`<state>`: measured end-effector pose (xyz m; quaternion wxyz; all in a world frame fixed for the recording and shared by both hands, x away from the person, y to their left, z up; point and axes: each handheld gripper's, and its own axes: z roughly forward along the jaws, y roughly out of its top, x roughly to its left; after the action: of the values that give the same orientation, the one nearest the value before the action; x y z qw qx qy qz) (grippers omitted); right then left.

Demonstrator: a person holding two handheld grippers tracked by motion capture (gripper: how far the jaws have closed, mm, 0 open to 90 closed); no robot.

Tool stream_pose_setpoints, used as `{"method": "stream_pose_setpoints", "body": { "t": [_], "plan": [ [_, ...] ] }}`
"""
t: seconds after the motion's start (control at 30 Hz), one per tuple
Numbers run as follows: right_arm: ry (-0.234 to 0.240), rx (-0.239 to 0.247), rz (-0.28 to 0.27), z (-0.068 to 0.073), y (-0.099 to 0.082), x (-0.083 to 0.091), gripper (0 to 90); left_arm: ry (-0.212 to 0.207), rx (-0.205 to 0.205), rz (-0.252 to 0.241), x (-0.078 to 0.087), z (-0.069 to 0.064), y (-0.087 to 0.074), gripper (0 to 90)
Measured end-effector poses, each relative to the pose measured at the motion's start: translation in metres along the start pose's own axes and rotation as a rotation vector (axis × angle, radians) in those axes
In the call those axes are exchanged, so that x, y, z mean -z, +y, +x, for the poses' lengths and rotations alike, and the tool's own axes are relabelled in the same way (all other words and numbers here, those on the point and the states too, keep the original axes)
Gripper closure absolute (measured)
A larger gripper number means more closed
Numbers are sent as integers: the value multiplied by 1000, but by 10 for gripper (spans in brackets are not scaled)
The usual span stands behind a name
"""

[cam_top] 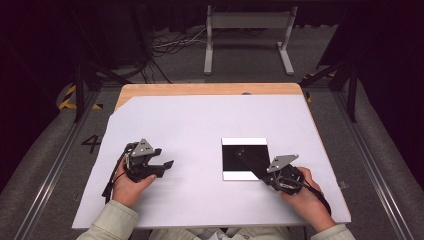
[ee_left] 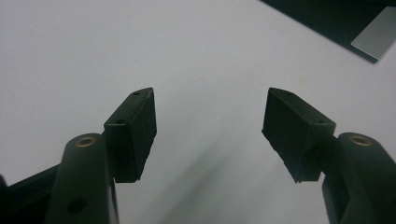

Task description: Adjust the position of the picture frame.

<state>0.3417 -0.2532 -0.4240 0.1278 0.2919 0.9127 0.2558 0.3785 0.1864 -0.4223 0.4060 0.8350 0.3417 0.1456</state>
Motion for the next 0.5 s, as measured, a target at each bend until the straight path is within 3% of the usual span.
{"method": "stream_pose_setpoints", "body": {
  "t": [0.2, 0.4, 0.5],
  "plan": [
    [11, -47, -63, -1, -4, 18, 900, -4, 7, -3, 0, 2, 0, 354],
    [-15, -95, -82, -8, -11, 36, 900, -6, 4, -7, 0, 1, 1, 354],
    [-22, -119, -73, -13, -14, 41, 852, -2, -1, -4, 1, 1, 1, 354]
  ]
}}
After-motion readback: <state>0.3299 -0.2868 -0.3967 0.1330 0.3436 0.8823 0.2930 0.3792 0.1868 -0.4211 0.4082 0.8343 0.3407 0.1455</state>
